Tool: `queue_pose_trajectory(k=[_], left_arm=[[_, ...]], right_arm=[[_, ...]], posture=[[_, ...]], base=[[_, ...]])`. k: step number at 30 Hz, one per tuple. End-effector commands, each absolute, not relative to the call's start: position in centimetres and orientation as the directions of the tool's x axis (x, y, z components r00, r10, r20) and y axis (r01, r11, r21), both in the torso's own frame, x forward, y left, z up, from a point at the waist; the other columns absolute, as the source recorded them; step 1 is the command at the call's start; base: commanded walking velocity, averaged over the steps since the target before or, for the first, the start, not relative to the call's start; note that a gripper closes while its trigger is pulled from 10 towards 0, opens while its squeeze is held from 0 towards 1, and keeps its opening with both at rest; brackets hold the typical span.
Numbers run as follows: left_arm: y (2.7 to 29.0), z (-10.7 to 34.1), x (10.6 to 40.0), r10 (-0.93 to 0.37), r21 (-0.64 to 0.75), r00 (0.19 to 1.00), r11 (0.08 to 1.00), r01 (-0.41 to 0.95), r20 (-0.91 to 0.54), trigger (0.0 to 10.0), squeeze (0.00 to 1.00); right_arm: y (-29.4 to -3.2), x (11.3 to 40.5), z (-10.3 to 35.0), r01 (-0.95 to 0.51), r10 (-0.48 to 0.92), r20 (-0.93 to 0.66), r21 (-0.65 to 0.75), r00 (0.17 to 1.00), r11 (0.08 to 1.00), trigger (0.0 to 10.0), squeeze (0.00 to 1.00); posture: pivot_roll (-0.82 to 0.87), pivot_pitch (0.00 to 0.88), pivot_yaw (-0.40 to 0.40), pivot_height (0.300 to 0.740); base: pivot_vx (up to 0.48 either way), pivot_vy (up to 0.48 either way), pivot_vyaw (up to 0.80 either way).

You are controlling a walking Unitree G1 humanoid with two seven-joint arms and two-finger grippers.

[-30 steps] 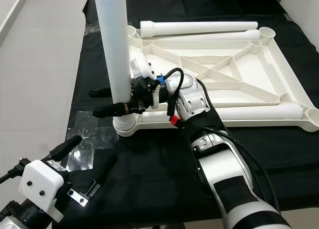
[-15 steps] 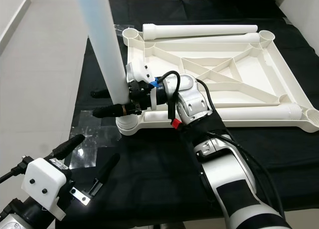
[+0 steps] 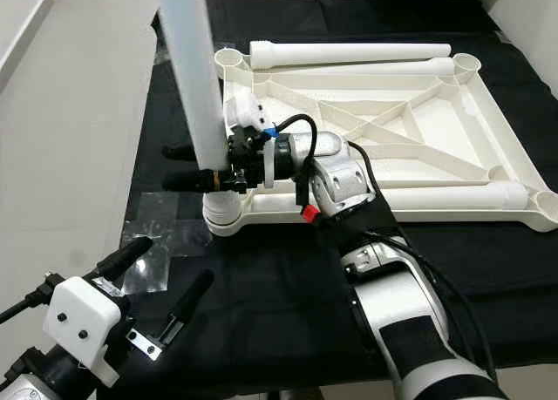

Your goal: Building children table

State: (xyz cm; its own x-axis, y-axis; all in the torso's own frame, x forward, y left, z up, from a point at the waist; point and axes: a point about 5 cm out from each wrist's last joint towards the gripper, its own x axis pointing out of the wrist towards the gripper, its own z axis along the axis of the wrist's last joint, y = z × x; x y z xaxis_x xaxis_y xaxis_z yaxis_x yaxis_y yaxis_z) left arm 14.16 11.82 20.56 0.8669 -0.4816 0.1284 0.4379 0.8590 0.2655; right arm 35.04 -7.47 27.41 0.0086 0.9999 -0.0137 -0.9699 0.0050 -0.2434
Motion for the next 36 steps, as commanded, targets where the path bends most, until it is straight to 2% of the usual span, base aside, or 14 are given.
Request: queue_pose_trajectory(k=[1,11,19,23,29,36], left_arm=[[11.7,20.5,13.9,-0.482,0.259,0.868,0.859,0.442,0.118,10.0,0.0],[11.7,20.5,14.0,-0.486,0.262,0.866,0.856,0.445,0.117,10.0,0.0],[11.7,20.6,14.0,-0.489,0.263,0.865,0.854,0.448,0.116,10.0,0.0],[11.7,20.5,14.0,-0.49,0.263,0.864,0.854,0.449,0.114,10.0,0.0],[11.7,20.5,14.0,-0.49,0.263,0.864,0.854,0.45,0.114,10.0,0.0],[11.7,20.6,14.1,-0.492,0.264,0.863,0.853,0.45,0.114,10.0,0.0]], right_arm=[[-8.0,35.3,26.3,-0.977,0.997,-0.006,-0.2,0.077,0.074,10.0,0.0],[-8.0,34.5,26.4,-0.974,0.997,0.02,-0.214,0.074,0.077,10.0,0.0],[-7.3,33.0,26.2,-0.968,1.0,-0.016,-0.25,-0.011,-0.015,10.0,0.0],[-7.1,32.8,26.3,-0.966,0.999,-0.025,-0.258,-0.024,-0.029,10.0,0.0],[-6.9,32.7,26.3,-0.964,0.999,-0.032,-0.266,-0.019,-0.027,10.0,0.0],[-6.7,32.5,25.5,-0.949,0.993,-0.108,-0.315,0.037,0.001,10.0,0.0]], posture=[[0.15,0.351,-0.061,0.74],[0.15,0.348,-0.057,0.74],[0.14,0.346,-0.055,0.74],[0.14,0.346,-0.056,0.74],[0.14,0.346,-0.057,0.74],[0.14,0.348,-0.055,0.74]], base=[[0.0,0.0,0.0],[0.0,0.0,0.0],[0.0,0.0,0.0],[0.0,0.0,0.0],[0.0,0.0,0.0],[0.0,0.0,0.0]])
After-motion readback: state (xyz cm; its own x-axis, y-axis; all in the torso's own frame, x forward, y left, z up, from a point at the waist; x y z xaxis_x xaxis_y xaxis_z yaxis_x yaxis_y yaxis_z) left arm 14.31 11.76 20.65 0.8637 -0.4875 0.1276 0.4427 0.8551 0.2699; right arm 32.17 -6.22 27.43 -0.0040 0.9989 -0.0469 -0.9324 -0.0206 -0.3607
